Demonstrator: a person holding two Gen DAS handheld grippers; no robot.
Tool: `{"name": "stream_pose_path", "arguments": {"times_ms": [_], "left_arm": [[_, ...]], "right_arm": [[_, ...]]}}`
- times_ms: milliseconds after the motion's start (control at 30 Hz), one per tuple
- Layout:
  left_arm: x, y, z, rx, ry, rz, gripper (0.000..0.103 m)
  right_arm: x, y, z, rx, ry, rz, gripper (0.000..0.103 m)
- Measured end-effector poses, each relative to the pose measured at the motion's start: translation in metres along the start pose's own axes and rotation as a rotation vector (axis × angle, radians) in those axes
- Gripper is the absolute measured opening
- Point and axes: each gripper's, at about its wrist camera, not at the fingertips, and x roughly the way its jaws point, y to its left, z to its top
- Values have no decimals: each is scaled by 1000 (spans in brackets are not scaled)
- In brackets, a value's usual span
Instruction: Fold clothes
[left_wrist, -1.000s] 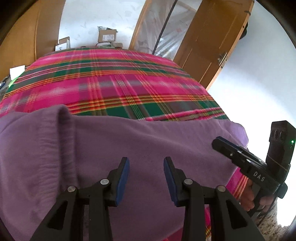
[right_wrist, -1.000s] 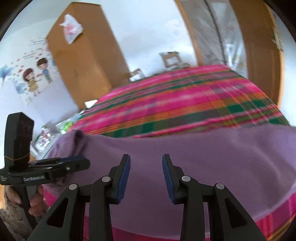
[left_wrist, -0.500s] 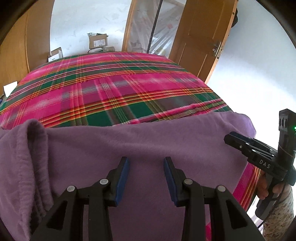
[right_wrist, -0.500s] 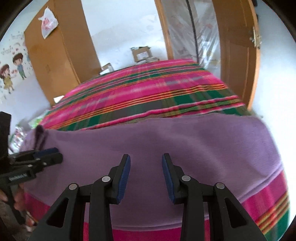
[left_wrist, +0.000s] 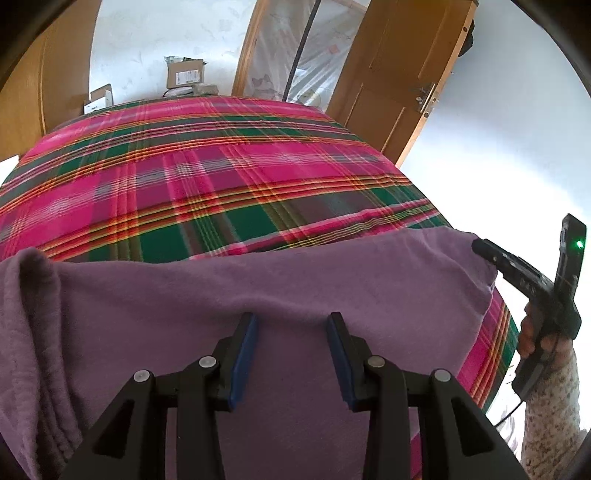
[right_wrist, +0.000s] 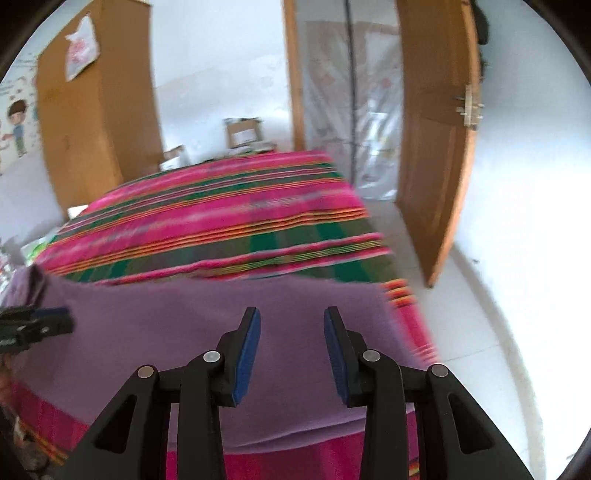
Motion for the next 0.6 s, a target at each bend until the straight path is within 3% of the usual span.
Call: {"name": "stream_pose_path", "arguments": {"times_ms": [100,200,367,567,600], "left_arm": [[3,-1,2,-5,4,-12,40],[5,-1,4,-7,5,-14,40],[7,0,6,-9,10,-19,42],[8,0,7,-17,8,-23,43],[8,0,7,-17,7,-23,43]], "right_arm": [[4,-21,8,30,4,-61,37],[10,-46,12,101,30,-63,37],[18,-64,16,175,47,19,37],[26,-57,19,143,87,116,37],[26,-55,18,140,87,121,33]]}}
